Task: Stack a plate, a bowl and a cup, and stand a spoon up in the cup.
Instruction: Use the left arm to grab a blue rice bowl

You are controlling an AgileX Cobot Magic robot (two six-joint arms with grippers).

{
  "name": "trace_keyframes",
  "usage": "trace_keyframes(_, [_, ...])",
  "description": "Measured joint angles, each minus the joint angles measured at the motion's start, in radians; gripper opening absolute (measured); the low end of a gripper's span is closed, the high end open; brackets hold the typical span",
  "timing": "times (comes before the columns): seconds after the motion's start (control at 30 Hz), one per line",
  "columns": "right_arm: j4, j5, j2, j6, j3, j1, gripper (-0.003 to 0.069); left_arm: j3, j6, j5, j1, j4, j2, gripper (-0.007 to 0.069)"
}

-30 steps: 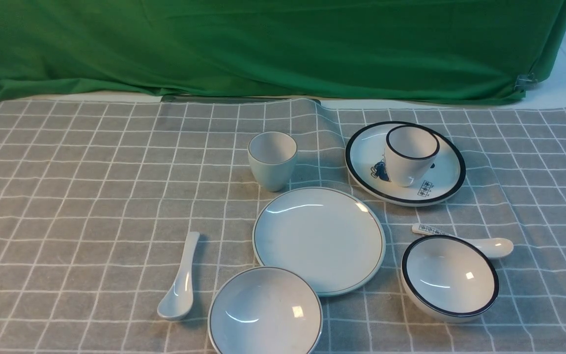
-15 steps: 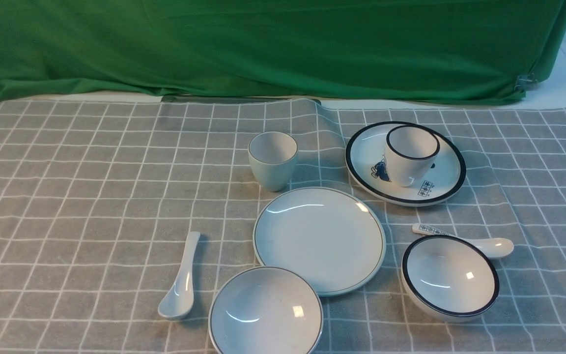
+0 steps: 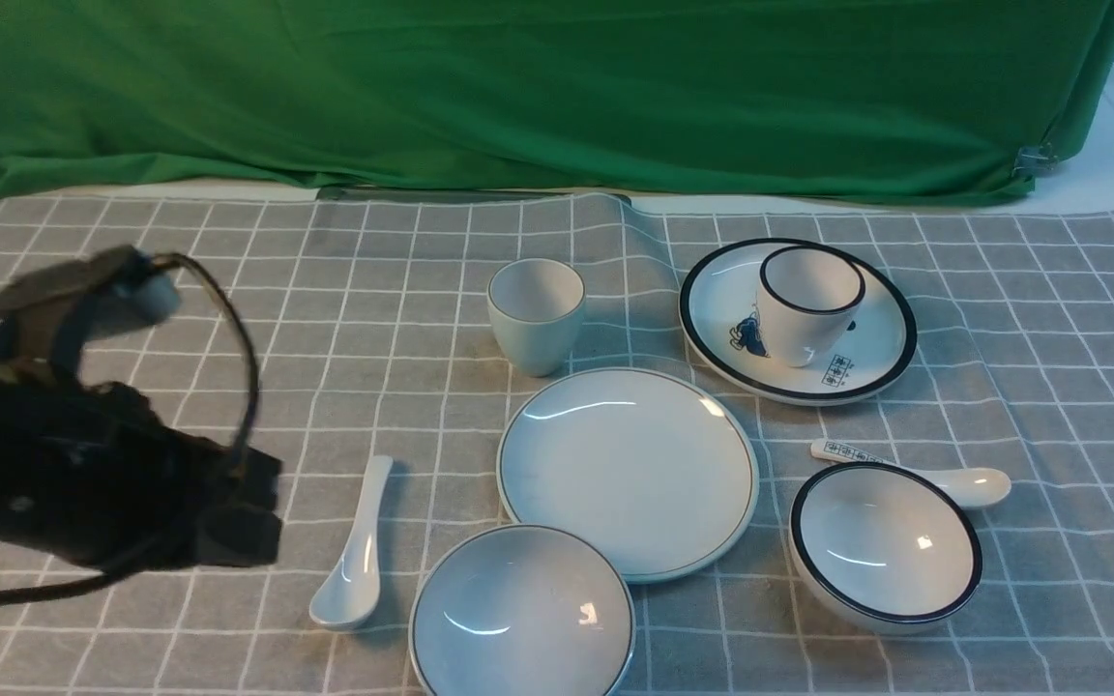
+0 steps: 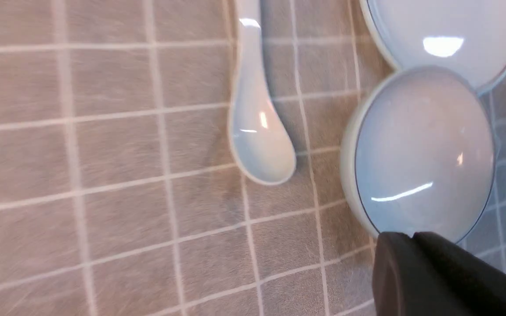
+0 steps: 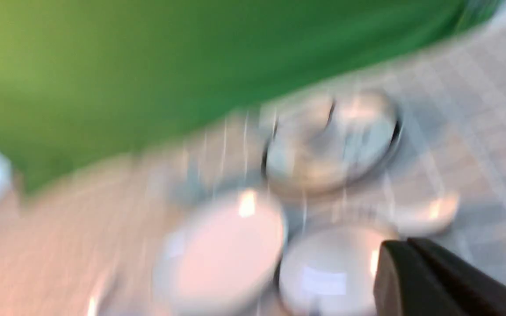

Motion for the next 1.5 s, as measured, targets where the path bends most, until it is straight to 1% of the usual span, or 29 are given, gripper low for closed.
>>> trace_keyframes(0.03, [-0.002, 0.110, 0.093, -0.069, -0.066, 0.014, 0.0021, -0.011, -0.047, -0.030, -0.080, 0.055, 0.047, 0.0000])
trace_keyframes(0.07, [-0.006, 0.156, 0.139, -0.098, -0.093, 0.017, 0.0020, -0.024, -0.092, -0.041, -0.127, 0.100, 0.077, 0.0001])
trace_keyframes(0.1, [-0.016, 0.205, 0.190, -0.127, -0.120, 0.021, 0.0020, -0.039, -0.120, -0.042, -0.161, 0.129, 0.101, 0.0000])
trace_keyframes(0.13, [-0.029, 0.245, 0.238, -0.150, -0.141, 0.022, 0.0020, -0.063, -0.175, -0.038, -0.205, 0.192, 0.135, 0.0000])
trace_keyframes(0.2, [-0.068, 0.303, 0.320, -0.176, -0.163, 0.024, 0.0020, -0.107, -0.217, -0.015, -0.251, 0.247, 0.187, 0.0000])
trace_keyframes(0.27, [-0.121, 0.341, 0.399, -0.187, -0.169, 0.025, 0.0020, -0.165, -0.237, 0.010, -0.283, 0.274, 0.246, 0.0000])
trace_keyframes(0.37, [-0.155, 0.358, 0.454, -0.188, -0.170, 0.025, 0.0020, -0.205, -0.240, 0.015, -0.293, 0.285, 0.300, 0.0003])
trace_keyframes(0.43, [-0.166, 0.363, 0.486, -0.189, -0.173, 0.025, 0.0020, -0.240, -0.238, 0.015, -0.293, 0.285, 0.334, 0.0021])
trace_keyframes(0.5, [-0.170, 0.361, 0.517, -0.189, -0.174, 0.025, 0.0020, -0.264, -0.211, 0.012, -0.294, 0.285, 0.362, 0.0055])
trace_keyframes(0.57, [-0.172, 0.356, 0.530, -0.189, -0.174, 0.025, 0.0020, -0.271, -0.181, -0.004, -0.294, 0.286, 0.381, 0.0112])
trace_keyframes(0.6, [-0.173, 0.348, 0.535, -0.189, -0.174, 0.025, 0.0020, -0.275, -0.181, -0.012, -0.294, 0.286, 0.397, 0.0165])
trace_keyframes(0.63, [-0.173, 0.347, 0.535, -0.189, -0.174, 0.025, 0.0020, -0.275, -0.181, -0.014, -0.294, 0.286, 0.399, 0.0165])
trace_keyframes(0.7, [-0.174, 0.327, 0.535, -0.189, -0.174, 0.025, 0.0020, -0.276, -0.173, -0.029, -0.294, 0.286, 0.433, 0.0283])
trace_keyframes(0.73, [-0.174, 0.322, 0.535, -0.189, -0.174, 0.025, 0.0020, -0.276, -0.166, -0.035, -0.294, 0.286, 0.445, 0.0313])
trace_keyframes(0.77, [-0.174, 0.316, 0.535, -0.189, -0.174, 0.025, 0.0020, -0.276, -0.153, -0.048, -0.295, 0.286, 0.465, 0.0370])
trace_keyframes(0.8, [-0.174, 0.312, 0.535, -0.189, -0.174, 0.025, 0.0020, -0.276, -0.138, -0.058, -0.298, 0.286, 0.478, 0.0406])
trace_keyframes(0.83, [-0.174, 0.310, 0.535, -0.189, -0.174, 0.025, 0.0020, -0.276, -0.132, -0.062, -0.301, 0.286, 0.485, 0.0423])
trace_keyframes(0.87, [-0.174, 0.305, 0.535, -0.189, -0.174, 0.025, 0.0020, -0.276, -0.119, -0.070, -0.309, 0.288, 0.505, 0.0474])
trace_keyframes(0.93, [-0.174, 0.300, 0.535, -0.189, -0.174, 0.025, 0.0020, -0.276, -0.103, -0.076, -0.328, 0.289, 0.538, 0.0526])
trace_keyframes(1.0, [-0.174, 0.297, 0.535, -0.189, -0.174, 0.025, 0.0020, -0.276, -0.102, -0.086, -0.345, 0.289, 0.556, 0.0541])
trace_keyframes(1.1, [-0.174, 0.290, 0.536, -0.189, -0.174, 0.025, 0.0020, -0.276, -0.099, -0.106, -0.363, 0.288, 0.576, 0.0529])
trace_keyframes(1.17, [-0.174, 0.285, 0.536, -0.189, -0.174, 0.025, 0.0020, -0.276, -0.099, -0.118, -0.372, 0.288, 0.584, 0.0484])
trace_keyframes(1.23, [-0.174, 0.281, 0.536, -0.189, -0.174, 0.025, 0.0020, -0.277, -0.099, -0.136, -0.374, 0.288, 0.591, 0.0382])
trace_keyframes(1.27, [-0.174, 0.279, 0.536, -0.189, -0.174, 0.025, 0.0020, -0.277, -0.098, -0.140, -0.374, 0.288, 0.595, 0.0352])
trace_keyframes(1.33, [-0.174, 0.279, 0.536, -0.189, -0.174, 0.025, 0.0020, -0.277, -0.098, -0.143, -0.374, 0.289, 0.599, 0.0259])
trace_keyframes(1.4, [-0.174, 0.279, 0.536, -0.190, -0.174, 0.025, 0.0020, -0.277, -0.098, -0.143, -0.374, 0.289, 0.602, 0.0142])
trace_keyframes(1.47, [-0.174, 0.279, 0.536, -0.190, -0.174, 0.025, 0.0020, -0.278, -0.098, -0.134, -0.374, 0.289, 0.603, 0.0066])
trace_keyframes(1.5, [-0.174, 0.279, 0.536, -0.190, -0.174, 0.025, 0.0020, -0.280, -0.096, -0.122, -0.374, 0.289, 0.603, 0.0052])
